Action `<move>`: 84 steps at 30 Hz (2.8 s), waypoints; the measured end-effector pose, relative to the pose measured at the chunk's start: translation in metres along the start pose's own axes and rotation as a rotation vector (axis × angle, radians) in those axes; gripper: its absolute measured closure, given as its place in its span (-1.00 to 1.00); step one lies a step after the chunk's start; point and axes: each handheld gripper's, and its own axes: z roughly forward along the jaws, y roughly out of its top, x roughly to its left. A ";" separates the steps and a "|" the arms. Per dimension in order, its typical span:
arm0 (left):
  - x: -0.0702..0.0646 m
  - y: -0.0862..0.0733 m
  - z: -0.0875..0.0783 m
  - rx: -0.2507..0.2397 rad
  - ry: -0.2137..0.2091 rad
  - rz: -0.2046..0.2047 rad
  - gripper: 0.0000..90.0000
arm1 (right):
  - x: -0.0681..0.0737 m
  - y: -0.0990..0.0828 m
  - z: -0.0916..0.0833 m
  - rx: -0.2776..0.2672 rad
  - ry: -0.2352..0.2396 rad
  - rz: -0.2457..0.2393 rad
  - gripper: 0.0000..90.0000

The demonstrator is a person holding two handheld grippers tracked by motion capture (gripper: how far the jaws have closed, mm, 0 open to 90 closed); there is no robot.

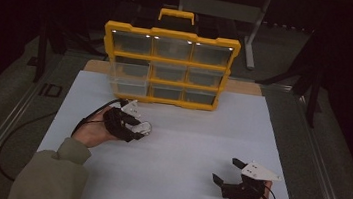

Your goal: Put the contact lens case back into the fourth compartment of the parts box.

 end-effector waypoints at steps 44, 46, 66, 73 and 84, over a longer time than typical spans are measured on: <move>0.013 0.003 -0.041 0.004 -0.006 0.017 0.10 | 0.000 0.000 0.000 0.005 0.001 0.001 -0.84; 0.013 0.004 -0.043 0.006 -0.004 0.022 0.10 | 0.000 0.000 0.000 0.006 0.000 0.002 -0.84; 0.025 0.013 -0.068 0.010 0.037 0.023 0.10 | 0.000 0.000 0.000 0.004 0.003 0.005 -0.84; 0.029 0.017 -0.081 -0.005 0.052 0.018 0.10 | 0.000 0.000 0.001 0.006 0.004 0.001 -0.84; 0.034 0.030 -0.100 -0.017 0.074 0.029 0.10 | -0.001 -0.001 0.001 0.005 0.002 0.000 -0.84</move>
